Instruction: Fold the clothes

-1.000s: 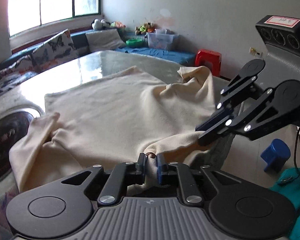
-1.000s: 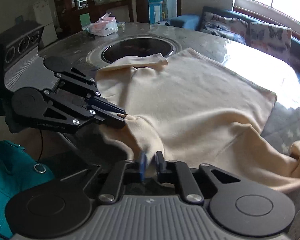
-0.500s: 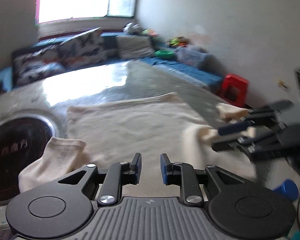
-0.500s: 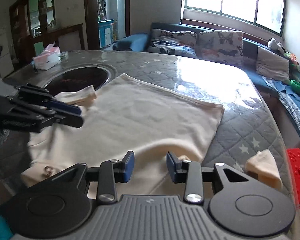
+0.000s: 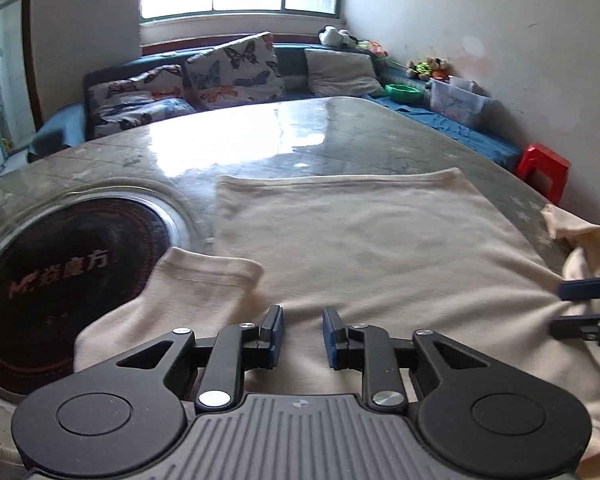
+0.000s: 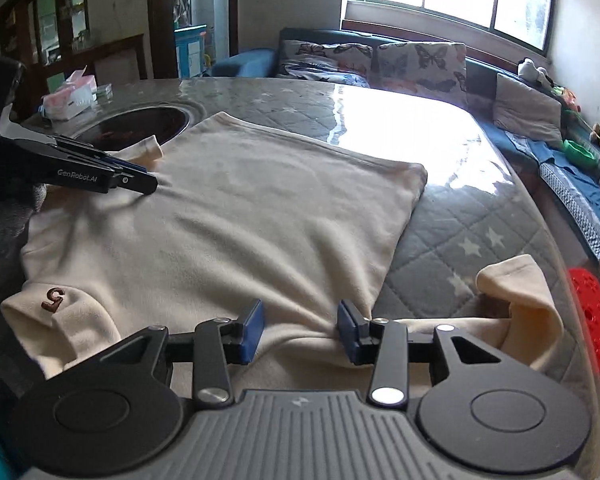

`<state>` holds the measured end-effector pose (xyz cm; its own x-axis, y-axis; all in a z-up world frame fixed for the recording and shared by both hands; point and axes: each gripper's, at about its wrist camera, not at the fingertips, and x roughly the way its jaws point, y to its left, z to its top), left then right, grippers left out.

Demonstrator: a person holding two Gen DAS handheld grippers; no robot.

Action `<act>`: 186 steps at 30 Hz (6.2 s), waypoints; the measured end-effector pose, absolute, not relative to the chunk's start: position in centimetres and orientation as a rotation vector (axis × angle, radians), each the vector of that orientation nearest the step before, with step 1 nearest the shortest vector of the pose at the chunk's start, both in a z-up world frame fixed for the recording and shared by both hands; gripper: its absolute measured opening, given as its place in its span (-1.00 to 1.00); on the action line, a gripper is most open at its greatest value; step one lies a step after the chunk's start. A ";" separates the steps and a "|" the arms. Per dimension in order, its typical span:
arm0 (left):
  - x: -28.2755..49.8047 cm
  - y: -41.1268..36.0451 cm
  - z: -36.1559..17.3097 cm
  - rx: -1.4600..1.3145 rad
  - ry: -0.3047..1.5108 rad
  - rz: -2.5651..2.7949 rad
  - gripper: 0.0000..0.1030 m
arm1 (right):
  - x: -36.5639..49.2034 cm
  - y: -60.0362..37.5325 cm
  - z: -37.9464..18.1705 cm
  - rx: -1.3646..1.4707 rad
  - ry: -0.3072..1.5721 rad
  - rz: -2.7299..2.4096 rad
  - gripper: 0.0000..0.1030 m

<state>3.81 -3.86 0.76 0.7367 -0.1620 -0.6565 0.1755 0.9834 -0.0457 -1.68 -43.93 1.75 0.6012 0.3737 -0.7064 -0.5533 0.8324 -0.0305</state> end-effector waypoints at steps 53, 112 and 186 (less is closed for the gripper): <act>1.2 -4.5 0.4 0.057 0.661 -0.094 0.26 | 3.3 -55.3 -0.5 -0.018 0.680 0.091 0.86; -7.8 10.4 1.2 -0.021 0.613 0.796 -0.16 | 3.5 -54.1 -1.1 -0.039 0.634 0.109 1.00; -2.5 11.1 0.9 -0.037 0.714 0.494 1.00 | 3.6 -54.1 -1.2 -0.036 0.626 0.108 1.00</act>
